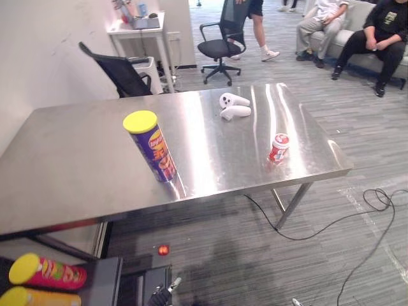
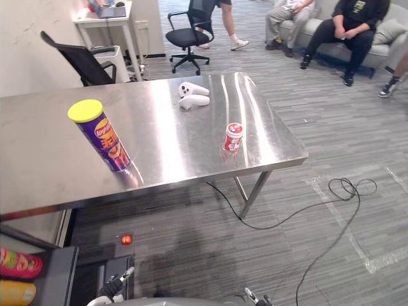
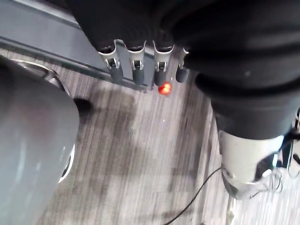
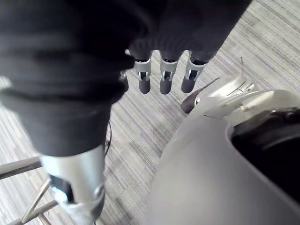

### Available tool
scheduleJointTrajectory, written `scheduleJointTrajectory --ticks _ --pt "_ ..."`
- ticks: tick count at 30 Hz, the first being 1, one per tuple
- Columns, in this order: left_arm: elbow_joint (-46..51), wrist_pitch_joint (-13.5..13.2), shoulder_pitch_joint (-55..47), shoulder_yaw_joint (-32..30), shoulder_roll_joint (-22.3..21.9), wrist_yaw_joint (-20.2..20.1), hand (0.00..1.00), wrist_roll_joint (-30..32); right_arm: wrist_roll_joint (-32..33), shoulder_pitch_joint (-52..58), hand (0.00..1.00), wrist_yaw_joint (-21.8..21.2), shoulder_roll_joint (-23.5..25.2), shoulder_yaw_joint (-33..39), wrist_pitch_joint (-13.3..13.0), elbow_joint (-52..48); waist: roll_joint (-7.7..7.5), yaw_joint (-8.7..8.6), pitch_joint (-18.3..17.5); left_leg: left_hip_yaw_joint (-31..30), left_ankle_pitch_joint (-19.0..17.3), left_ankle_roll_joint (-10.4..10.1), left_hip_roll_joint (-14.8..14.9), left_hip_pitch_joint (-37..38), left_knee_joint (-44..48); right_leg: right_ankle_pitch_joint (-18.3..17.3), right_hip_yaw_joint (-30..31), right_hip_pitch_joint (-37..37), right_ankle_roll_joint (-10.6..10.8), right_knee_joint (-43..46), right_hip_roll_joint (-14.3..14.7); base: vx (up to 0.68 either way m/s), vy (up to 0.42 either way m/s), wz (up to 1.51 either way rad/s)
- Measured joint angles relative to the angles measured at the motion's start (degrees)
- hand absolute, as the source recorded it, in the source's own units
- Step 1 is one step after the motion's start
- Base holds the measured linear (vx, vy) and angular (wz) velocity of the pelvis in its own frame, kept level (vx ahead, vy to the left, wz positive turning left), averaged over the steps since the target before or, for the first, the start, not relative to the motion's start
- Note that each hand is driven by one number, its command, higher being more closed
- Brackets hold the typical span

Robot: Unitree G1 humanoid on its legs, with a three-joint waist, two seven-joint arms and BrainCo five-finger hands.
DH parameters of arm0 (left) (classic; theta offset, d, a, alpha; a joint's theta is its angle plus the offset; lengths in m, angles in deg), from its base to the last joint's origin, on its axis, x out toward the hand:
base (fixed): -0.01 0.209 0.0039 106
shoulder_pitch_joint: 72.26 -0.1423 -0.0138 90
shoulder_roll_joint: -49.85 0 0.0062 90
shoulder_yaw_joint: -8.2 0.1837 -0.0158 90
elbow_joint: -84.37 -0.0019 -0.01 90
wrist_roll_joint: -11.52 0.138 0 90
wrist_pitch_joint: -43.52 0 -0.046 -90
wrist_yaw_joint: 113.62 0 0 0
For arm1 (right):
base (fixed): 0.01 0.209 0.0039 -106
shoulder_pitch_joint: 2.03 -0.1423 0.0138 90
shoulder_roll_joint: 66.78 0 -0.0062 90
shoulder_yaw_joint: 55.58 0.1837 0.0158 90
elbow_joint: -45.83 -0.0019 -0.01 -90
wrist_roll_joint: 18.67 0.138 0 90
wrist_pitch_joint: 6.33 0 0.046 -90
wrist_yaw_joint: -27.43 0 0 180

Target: Put the gum and the chips on the shelf.

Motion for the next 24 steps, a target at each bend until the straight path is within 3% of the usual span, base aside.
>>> scheduleJointTrajectory --ticks 6,9,12,14,18,21,24 --pt "-0.01 0.02 0.23 1.13 -0.05 -0.02 0.0 1.02 -0.84 -2.02 0.0 1.11 -0.37 2.65 0.1 1.82 0.49 0.22 -0.16 -1.21 0.18 0.54 -0.87 -0.01 -0.43 1.24 -5.8 -0.63 0.03 -1.41 -0.54 0.04 0.018 -0.19" --pt "-0.18 0.05 0.19 0.93 -0.94 -0.02 0.0 1.14 -0.52 -2.0 0.0 1.45 -0.79 6.48 0.11 1.93 2.52 0.43 -0.33 -1.77 1.49 0.41 -0.58 0.56 -2.03 1.03 -8.29 0.0 -0.06 -2.0 -0.06 -0.04 -0.076 0.07" --pt "-0.57 0.14 0.08 -0.96 -1.61 0.03 0.0 1.33 0.69 -1.72 0.0 1.61 -0.64 11.0 0.41 2.73 2.57 0.72 -0.04 -2.4 4.29 -0.09 -0.9 3.53 -6.71 -1.47 -10.25 1.46 0.63 -1.95 0.15 -0.08 -0.089 0.05" --pt "-0.1 0.17 -0.04 -3.55 -2.48 0.0 0.0 1.6 2.23 -1.69 0.0 1.84 -0.89 17.82 0.47 2.95 2.8 1.06 0.05 -2.46 5.03 -0.4 -0.1 4.49 -7.82 -2.71 -10.72 1.78 1.18 -1.69 0.79 -0.14 -0.099 -0.05" --pt "0.96 0.36 -0.53 -6.42 -2.69 -0.19 0.0 3.71 4.5 -0.91 0.0 2.72 -3.65 29.0 0.69 1.6 2.42 1.0 -0.15 -2.38 5.29 -1.18 1.03 4.03 -7.84 -2.95 -10.91 1.62 1.35 -2.02 1.87 -0.1 -0.054 -0.01" --pt "1.27 0.94 -1.43 -9.85 -2.97 -0.23 0.0 3.76 7.63 -1.03 0.0 4.03 -9.6 37.42 0.59 -0.56 1.87 -0.05 -0.92 -1.85 5.26 -1.21 1.12 2.84 -7.84 -2.6 -11.21 1.1 0.86 -2.74 1.88 -0.01 0.004 0.0" --pt "1.36 0.93 -1.92 -11.08 -2.96 -0.23 0.0 3.71 9.1 -1.23 0.0 4.92 -12.18 40.2 0.35 -3.64 1.13 0.09 -2.23 -1.19 5.21 -1.33 1.26 1.99 -7.84 -1.86 -11.25 -0.27 0.57 -2.74 1.89 0.04 0.003 -0.05"
